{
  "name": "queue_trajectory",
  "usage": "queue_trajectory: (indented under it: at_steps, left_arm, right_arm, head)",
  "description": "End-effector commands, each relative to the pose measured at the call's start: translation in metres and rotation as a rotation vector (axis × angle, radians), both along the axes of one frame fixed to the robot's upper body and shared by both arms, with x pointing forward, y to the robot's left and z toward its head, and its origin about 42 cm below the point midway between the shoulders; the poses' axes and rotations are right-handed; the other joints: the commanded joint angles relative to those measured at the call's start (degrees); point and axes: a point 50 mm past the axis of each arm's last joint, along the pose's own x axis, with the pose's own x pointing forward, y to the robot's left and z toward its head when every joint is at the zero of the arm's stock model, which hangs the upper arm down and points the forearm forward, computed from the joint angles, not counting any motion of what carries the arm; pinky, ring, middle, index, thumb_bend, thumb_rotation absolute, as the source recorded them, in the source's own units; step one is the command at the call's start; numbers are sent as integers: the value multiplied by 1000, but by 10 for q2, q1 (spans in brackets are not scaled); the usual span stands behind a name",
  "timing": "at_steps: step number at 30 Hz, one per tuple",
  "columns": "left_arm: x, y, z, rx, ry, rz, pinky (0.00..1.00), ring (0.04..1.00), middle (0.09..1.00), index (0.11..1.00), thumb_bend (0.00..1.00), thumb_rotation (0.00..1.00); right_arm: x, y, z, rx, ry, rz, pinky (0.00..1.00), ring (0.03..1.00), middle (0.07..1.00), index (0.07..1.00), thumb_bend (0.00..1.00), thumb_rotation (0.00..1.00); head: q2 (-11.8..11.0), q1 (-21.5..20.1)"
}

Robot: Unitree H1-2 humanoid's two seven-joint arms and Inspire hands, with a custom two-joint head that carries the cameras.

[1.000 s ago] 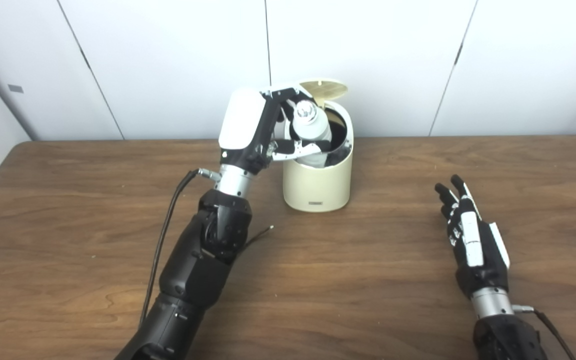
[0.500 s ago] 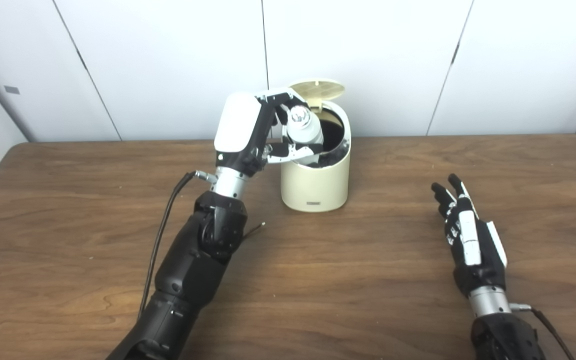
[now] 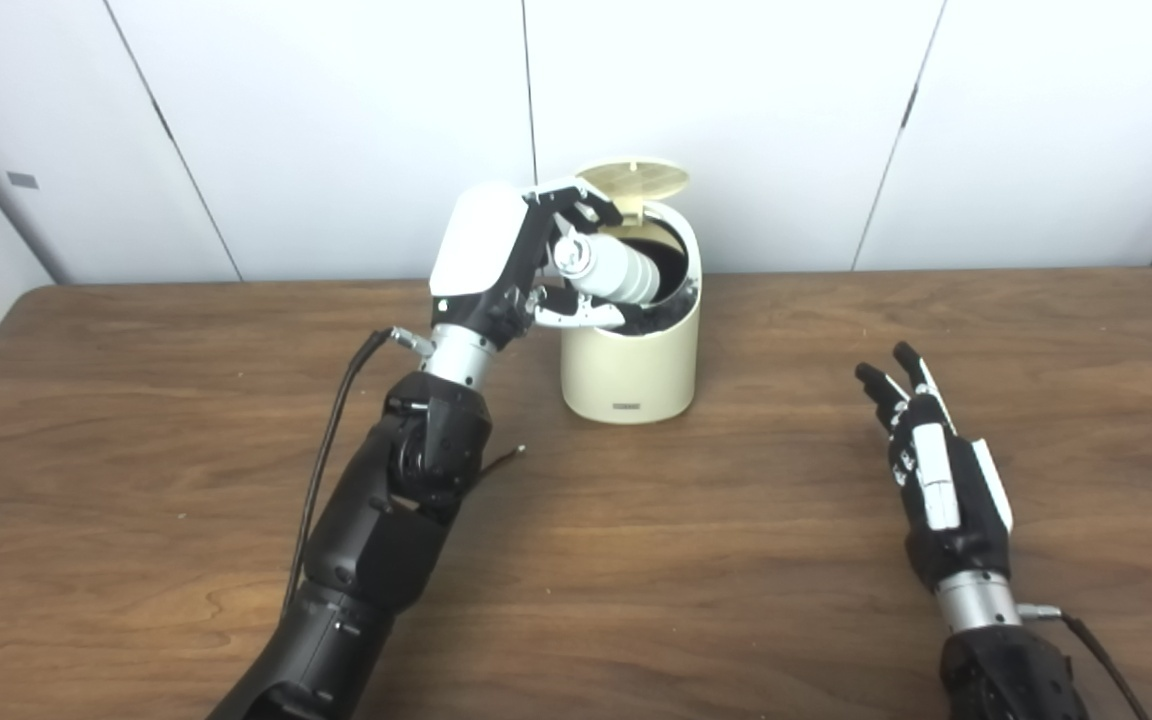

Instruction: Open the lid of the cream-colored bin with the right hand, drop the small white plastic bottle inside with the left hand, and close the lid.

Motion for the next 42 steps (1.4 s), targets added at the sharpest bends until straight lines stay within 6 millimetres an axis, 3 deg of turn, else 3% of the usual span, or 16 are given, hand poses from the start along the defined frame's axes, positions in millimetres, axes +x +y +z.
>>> queue_trajectory:
  at_steps: [1,35,42]
  left_arm:
    - [4,-3,29,-24,-84,-25,297,343,491,584,1000,188]
    - [1,-2,30,-9,-108,-13,349,404,550,585,1000,175]
    - [-14,5,38,-125,-153,-52,307,366,509,538,1000,162]
  right_arm:
    - [-6,2,-14,11,25,-8,1000,944,865,960,688,904]
    - [-4,-1,-18,-8,31,-9,1000,919,842,961,664,921]
    - [-5,-4,-19,6,40,-20,1000,941,846,963,684,901]
  head:
    - [0,0]
    - [0,3]
    - [3,3]
